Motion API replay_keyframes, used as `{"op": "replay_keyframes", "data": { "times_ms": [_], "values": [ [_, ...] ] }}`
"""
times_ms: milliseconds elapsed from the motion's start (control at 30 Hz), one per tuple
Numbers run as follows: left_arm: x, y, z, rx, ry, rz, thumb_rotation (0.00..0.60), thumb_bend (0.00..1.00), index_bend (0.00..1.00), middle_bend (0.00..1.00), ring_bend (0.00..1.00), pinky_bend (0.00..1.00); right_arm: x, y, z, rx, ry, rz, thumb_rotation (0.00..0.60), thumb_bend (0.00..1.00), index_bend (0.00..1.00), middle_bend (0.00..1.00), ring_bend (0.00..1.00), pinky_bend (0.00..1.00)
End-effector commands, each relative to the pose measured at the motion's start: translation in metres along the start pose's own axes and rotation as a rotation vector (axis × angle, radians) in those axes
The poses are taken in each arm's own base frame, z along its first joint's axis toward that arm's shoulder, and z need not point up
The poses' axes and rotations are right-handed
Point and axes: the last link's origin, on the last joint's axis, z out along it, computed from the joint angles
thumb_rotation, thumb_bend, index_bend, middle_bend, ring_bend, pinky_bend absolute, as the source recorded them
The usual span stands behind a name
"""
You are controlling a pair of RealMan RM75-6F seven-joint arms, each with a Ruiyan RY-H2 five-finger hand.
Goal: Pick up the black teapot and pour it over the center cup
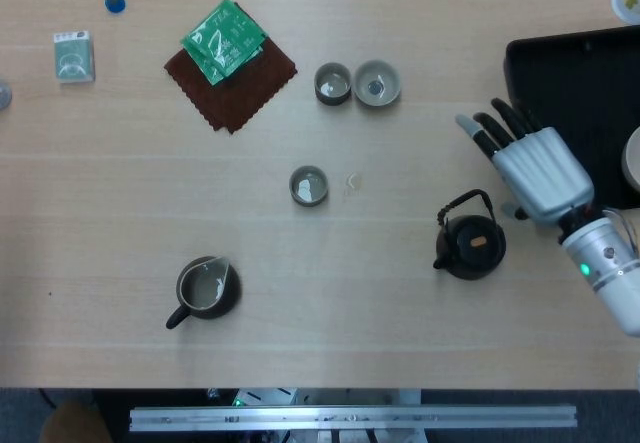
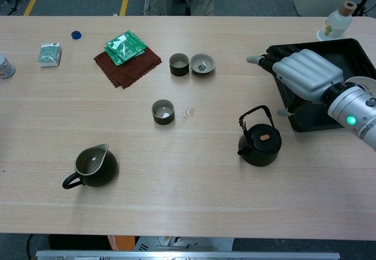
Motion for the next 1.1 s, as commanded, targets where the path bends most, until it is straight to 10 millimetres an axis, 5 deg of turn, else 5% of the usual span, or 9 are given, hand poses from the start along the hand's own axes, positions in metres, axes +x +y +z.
{"op": "replay_keyframes", "data": {
  "times_ms": [33, 400, 533, 600, 733, 1100],
  "values": [
    [0.0, 0.002, 0.0, -0.005, -0.002, 0.001, 0.6, 0.42, 0.15, 0.13, 0.12, 0.11, 0.007, 0.003, -0.012, 0.025, -0.046, 0.061, 0.6, 0.0, 0.08, 0.2, 0.05, 0.11],
    [0.003, 0.003, -0.002, 0.004, -0.001, -0.004, 0.594, 0.42, 0.15, 0.13, 0.12, 0.11, 0.006, -0.018, 0.0, 0.142, -0.095, 0.182, 0.6, 0.0, 0.25, 0.35, 0.2, 0.11],
    [0.005, 0.003, -0.004, 0.007, -0.001, -0.009, 0.518, 0.41, 0.15, 0.13, 0.12, 0.11, 0.006, -0.03, 0.009, 0.17, -0.1, 0.203, 0.6, 0.0, 0.27, 0.37, 0.21, 0.11],
    [0.006, 0.003, -0.005, 0.006, 0.002, -0.018, 0.396, 0.39, 0.16, 0.13, 0.12, 0.11, 0.006, -0.034, 0.012, 0.179, -0.112, 0.219, 0.6, 0.0, 0.28, 0.38, 0.22, 0.11],
    [0.007, 0.003, -0.006, 0.01, 0.008, -0.023, 0.255, 0.35, 0.16, 0.13, 0.12, 0.11, 0.005, -0.039, 0.015, 0.189, -0.147, 0.249, 0.6, 0.0, 0.29, 0.39, 0.24, 0.11],
    [0.008, 0.003, -0.009, 0.011, 0.002, -0.018, 0.241, 0.35, 0.15, 0.13, 0.12, 0.11, -0.002, -0.04, 0.013, 0.192, -0.226, 0.267, 0.6, 0.0, 0.35, 0.43, 0.28, 0.11]
  ]
}}
